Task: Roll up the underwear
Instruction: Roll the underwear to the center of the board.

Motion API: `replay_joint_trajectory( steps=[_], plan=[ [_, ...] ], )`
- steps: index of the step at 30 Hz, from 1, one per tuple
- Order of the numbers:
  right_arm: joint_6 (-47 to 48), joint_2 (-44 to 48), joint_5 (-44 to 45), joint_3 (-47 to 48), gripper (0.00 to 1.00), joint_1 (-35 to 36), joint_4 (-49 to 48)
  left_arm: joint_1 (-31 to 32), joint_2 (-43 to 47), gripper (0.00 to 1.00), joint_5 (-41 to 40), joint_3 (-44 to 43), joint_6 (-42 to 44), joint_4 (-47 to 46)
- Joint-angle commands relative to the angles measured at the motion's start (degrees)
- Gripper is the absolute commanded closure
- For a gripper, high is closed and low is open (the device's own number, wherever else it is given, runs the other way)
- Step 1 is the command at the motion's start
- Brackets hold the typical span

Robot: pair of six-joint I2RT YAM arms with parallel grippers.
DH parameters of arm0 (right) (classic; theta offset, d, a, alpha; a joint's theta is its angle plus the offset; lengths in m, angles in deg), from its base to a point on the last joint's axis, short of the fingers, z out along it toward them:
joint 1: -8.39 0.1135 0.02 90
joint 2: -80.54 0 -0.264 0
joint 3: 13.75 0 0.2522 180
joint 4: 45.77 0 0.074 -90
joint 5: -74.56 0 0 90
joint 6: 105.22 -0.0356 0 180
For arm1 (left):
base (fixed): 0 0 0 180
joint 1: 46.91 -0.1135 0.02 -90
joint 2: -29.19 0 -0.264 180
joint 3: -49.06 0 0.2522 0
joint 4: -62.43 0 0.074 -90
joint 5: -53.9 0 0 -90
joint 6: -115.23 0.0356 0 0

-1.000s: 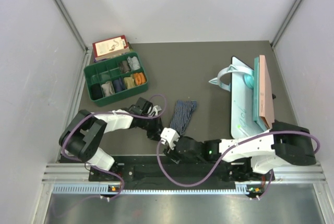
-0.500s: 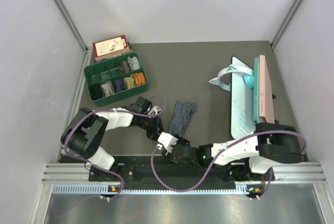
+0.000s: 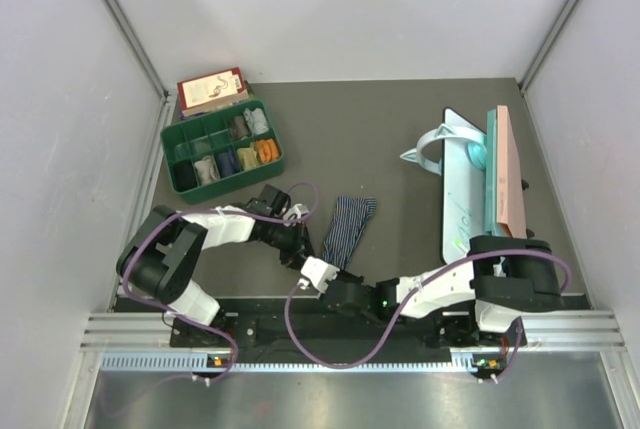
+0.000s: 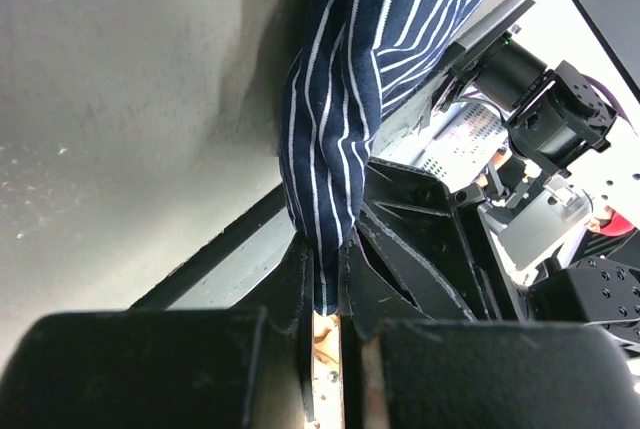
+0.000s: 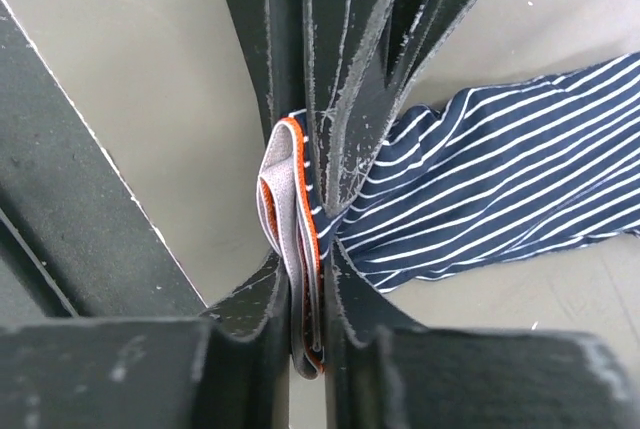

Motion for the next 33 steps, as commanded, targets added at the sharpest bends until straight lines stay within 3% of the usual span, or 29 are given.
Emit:
replay_joint_trajectory(
  steps=[1,2,3,5,7,10,16,23,27,33],
  plan=[
    [0.2,0.4,-3.4,1.1,1.0,0.9,0.9,-0.5,0.7,0.95,3.7,-0.6,2.7,1.2],
    [0.3,1.5,-6.0,1.7,1.0,0.8,1.9,-1.1,1.3,0.88,3.5,-0.4,3.1,1.2],
    [0.2,2.0,-7.4,2.2,1.0,0.3,3.0,-1.5,1.8,0.69,3.0,0.1,3.2,0.9],
    [-0.8,3.4,-12.5,3.0,1.0,-0.6,6.3,-3.6,4.5,0.51,1.8,0.4,3.9,0.6],
    [-2.6,5.7,-16.6,3.4,1.0,-3.1,9.3,-5.7,6.9,0.36,-1.1,1.1,4.4,0.4],
    [-4.7,7.6,-25.5,4.5,1.0,-7.1,11.7,-7.4,12.7,0.25,-5.9,3.9,3.3,-2.3],
    [-5.9,6.3,-41.7,7.5,1.0,-13.1,15.0,-7.7,23.9,0.23,-16.5,11.6,2.9,-8.8],
    [-7.1,0.4,-60.3,10.8,1.0,-23.4,17.3,-7.5,41.6,0.29,-25.3,22.5,2.4,-20.8],
    [-7.3,-3.9,-67.9,13.3,1.0,-27.7,19.3,-7.3,46.4,0.34,-23.0,29.3,2.4,-30.0],
    [-7.6,-7.9,-76.0,16.2,1.0,-32.4,20.2,-5.9,44.5,0.37,-19.4,31.5,6.5,-36.9]
  ],
)
